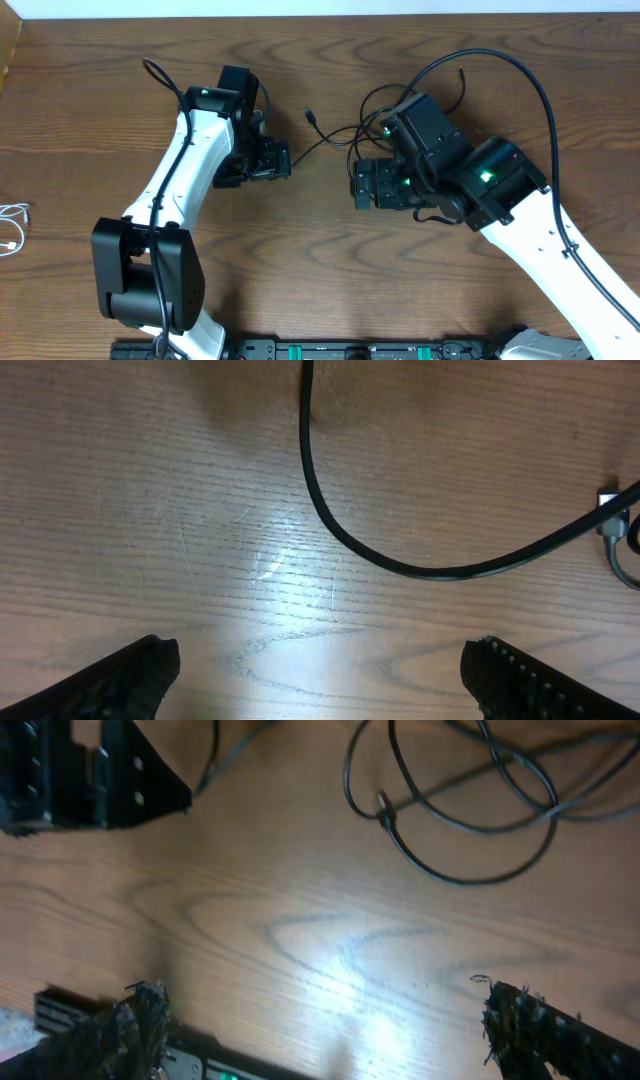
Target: Untangle cables
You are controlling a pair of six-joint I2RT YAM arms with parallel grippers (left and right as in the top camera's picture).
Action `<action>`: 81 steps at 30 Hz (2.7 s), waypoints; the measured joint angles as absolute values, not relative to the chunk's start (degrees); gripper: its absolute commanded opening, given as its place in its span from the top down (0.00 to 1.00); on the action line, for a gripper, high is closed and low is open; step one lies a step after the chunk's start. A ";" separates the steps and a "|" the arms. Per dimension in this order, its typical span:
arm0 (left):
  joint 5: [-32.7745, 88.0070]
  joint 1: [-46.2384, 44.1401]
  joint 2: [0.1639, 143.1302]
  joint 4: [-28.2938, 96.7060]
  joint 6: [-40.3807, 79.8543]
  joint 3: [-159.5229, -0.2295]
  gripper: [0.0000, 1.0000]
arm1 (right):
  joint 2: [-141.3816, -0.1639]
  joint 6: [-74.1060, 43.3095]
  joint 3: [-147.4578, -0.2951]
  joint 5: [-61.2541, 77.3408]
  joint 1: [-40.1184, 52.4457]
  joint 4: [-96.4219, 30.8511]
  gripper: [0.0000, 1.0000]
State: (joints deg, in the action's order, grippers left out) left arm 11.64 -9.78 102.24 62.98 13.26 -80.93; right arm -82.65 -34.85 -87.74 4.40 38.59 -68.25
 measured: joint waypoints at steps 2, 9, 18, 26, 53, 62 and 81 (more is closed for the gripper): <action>11.64 -9.78 102.24 62.96 13.23 -80.93 0.05 | -82.65 -34.83 -87.74 3.77 38.59 -66.98 0.01; 11.64 -9.78 102.24 62.94 13.23 -80.93 0.05 | -83.50 -34.68 -87.74 -0.08 38.54 -63.99 0.01; 11.64 -9.78 102.24 63.02 13.26 -80.93 0.04 | -89.03 -32.42 -87.74 5.96 31.20 -57.63 0.01; 11.64 -9.78 102.24 63.00 13.23 -80.93 0.04 | -94.89 -30.52 -87.74 11.84 27.14 -50.98 0.10; 11.64 -9.78 102.24 63.02 13.23 -80.93 0.04 | -119.33 -25.65 -87.74 15.97 30.17 -42.00 0.99; 11.64 -9.78 102.24 63.00 13.23 -80.93 0.04 | -115.83 -23.75 -100.20 16.73 27.31 -58.81 0.99; 11.64 -9.78 102.24 63.02 13.23 -80.93 0.04 | -82.48 -18.85 -122.61 -1.21 27.11 -63.46 0.98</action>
State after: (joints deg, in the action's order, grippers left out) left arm 11.64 -9.78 102.24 63.02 13.23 -80.93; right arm -82.48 -18.85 -122.61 -1.21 27.11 -63.46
